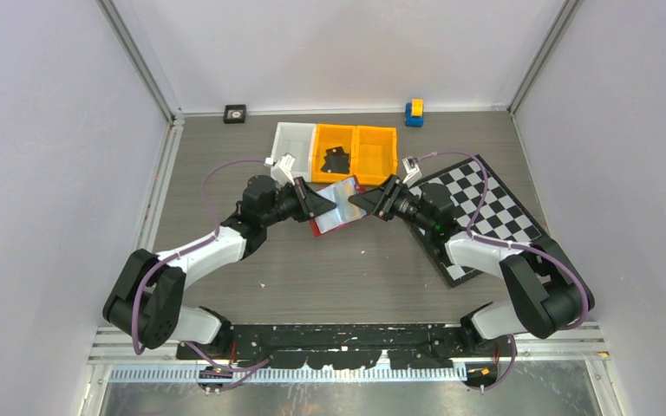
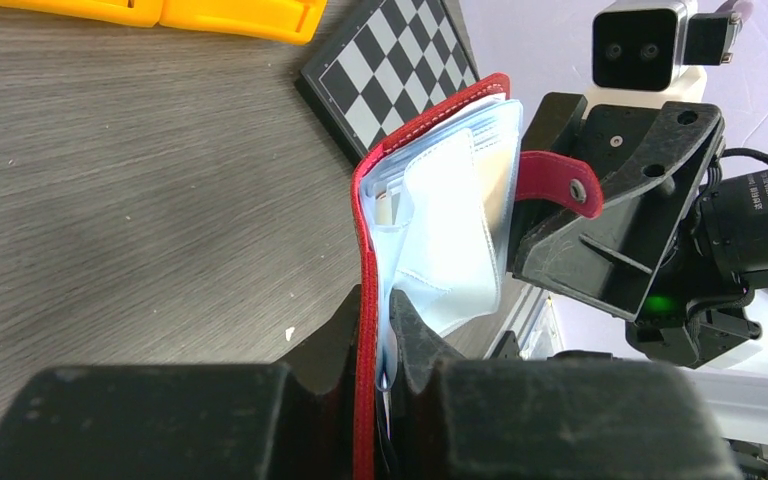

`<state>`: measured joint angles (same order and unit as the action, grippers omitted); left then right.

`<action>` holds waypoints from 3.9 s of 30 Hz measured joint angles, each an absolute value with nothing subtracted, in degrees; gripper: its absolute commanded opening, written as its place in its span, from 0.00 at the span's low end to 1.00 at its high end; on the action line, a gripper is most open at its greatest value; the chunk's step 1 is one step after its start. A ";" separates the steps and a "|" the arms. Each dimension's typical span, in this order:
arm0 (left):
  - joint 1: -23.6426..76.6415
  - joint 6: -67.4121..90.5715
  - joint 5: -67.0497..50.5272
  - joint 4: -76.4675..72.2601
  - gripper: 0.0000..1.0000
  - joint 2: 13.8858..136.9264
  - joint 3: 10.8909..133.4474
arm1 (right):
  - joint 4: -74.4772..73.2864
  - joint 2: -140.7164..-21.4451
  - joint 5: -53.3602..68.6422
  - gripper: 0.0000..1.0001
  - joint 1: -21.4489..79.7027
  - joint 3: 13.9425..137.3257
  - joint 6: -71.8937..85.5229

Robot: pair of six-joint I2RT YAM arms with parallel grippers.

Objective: Take the credit cards out of the card holder
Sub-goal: Remove the credit card from the card holder.

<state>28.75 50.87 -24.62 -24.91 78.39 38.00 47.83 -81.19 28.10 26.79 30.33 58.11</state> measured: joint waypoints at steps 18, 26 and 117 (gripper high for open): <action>28.75 50.83 -24.67 -24.58 0.10 77.95 38.00 | 46.54 -80.49 26.85 0.03 26.85 30.26 56.84; 28.75 50.89 -25.56 -24.71 0.50 77.65 37.98 | 37.91 -78.74 24.16 0.01 26.87 31.79 53.54; 29.10 53.63 -28.14 -22.44 0.62 87.81 41.95 | 11.66 -68.69 -0.36 0.01 39.88 37.12 35.53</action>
<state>29.10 53.63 -28.14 -22.44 87.81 41.95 11.66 -68.69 -0.36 39.88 37.12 35.53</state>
